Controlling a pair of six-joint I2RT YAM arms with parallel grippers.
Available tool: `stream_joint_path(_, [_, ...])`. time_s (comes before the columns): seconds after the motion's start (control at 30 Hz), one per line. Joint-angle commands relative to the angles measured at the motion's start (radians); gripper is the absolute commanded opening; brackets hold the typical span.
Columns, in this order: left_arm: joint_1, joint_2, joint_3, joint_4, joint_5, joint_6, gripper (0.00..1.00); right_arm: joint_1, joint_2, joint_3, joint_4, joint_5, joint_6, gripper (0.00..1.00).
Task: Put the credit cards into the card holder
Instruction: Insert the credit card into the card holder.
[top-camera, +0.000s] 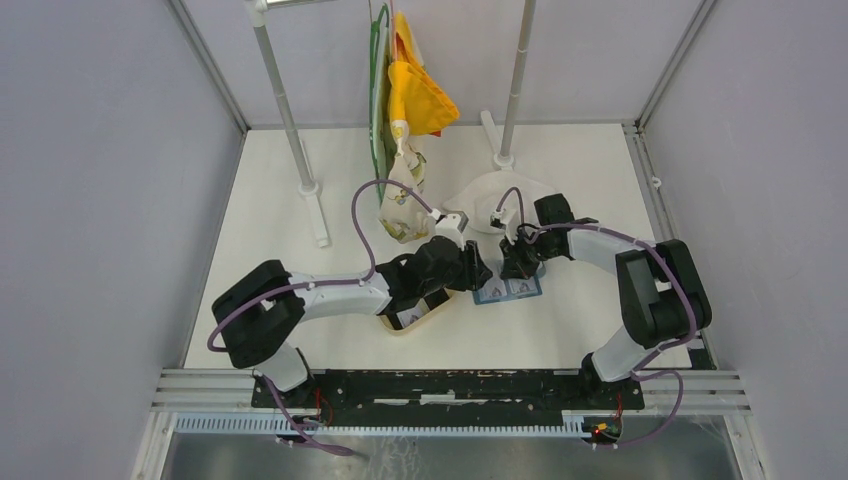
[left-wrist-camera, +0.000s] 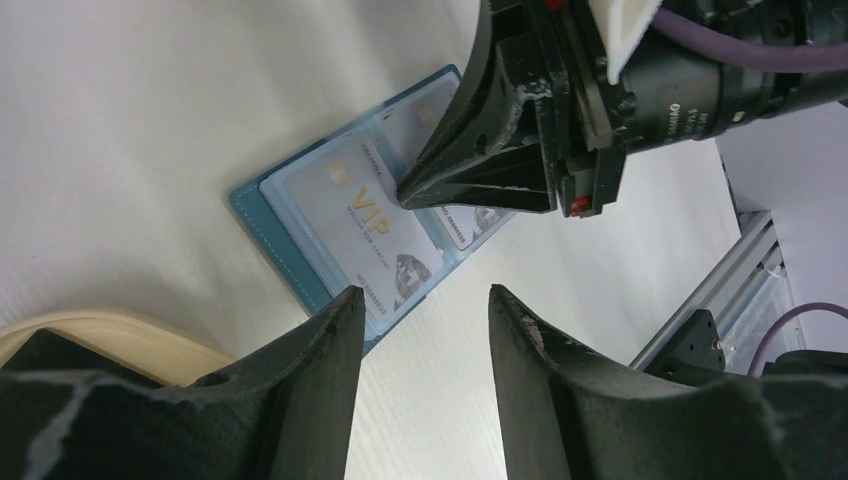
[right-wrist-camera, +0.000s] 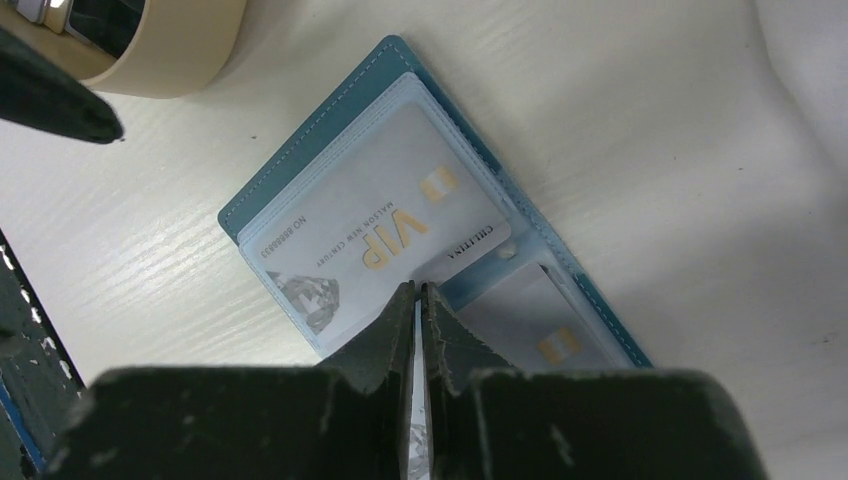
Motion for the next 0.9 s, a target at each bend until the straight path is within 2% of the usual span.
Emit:
stream_joint_path(0.0, [0.023, 0.024, -0.01, 0.062, 0.064, -0.052, 0.56, 0.014, 0.019, 0.023, 0.017, 0.025, 0.002, 0.1])
stream_joint_path(0.23, [0.026, 0.013, -0.021, 0.071, 0.045, -0.054, 0.58, 0.014, -0.057, 0.044, -0.006, -0.025, -0.029, 0.12])
stream_joint_path(0.37, [0.026, -0.013, -0.028, 0.057, -0.001, -0.069, 0.52, 0.01, -0.178, 0.025, 0.014, -0.029, -0.061, 0.14])
stream_joint_path(0.53, [0.026, -0.132, -0.062, 0.092, -0.073, -0.021, 0.51, 0.006, -0.361, -0.043, 0.114, -0.056, -0.095, 0.18])
stream_joint_path(0.57, [0.025, -0.164, -0.073, 0.096, -0.095, -0.006, 0.51, 0.005, -0.398, -0.066, 0.145, -0.059, -0.098, 0.24])
stream_joint_path(0.63, [0.026, -0.225, -0.092, 0.109, -0.133, 0.026, 0.52, 0.004, -0.443, -0.1, 0.183, -0.093, -0.15, 0.47])
stream_joint_path(0.67, [0.026, -0.251, -0.097, 0.112, -0.151, 0.038, 0.56, 0.006, -0.448, -0.112, 0.183, -0.124, -0.175, 0.58])
stream_joint_path(0.7, [0.026, -0.266, -0.098, 0.11, -0.164, 0.045, 0.64, 0.005, -0.441, -0.125, 0.179, -0.165, -0.184, 0.67])
stream_joint_path(0.77, [0.036, -0.246, -0.073, 0.079, -0.147, 0.052, 0.82, 0.006, -0.379, -0.101, 0.111, -0.235, -0.185, 0.7])
stream_joint_path(0.8, [0.048, -0.215, -0.043, 0.045, -0.107, 0.053, 0.86, 0.006, -0.345, -0.068, 0.049, -0.234, -0.182, 0.69])
stream_joint_path(0.87, [0.083, -0.149, 0.005, 0.002, 0.026, 0.014, 0.85, 0.005, -0.278, -0.027, 0.0, -0.158, -0.146, 0.67])
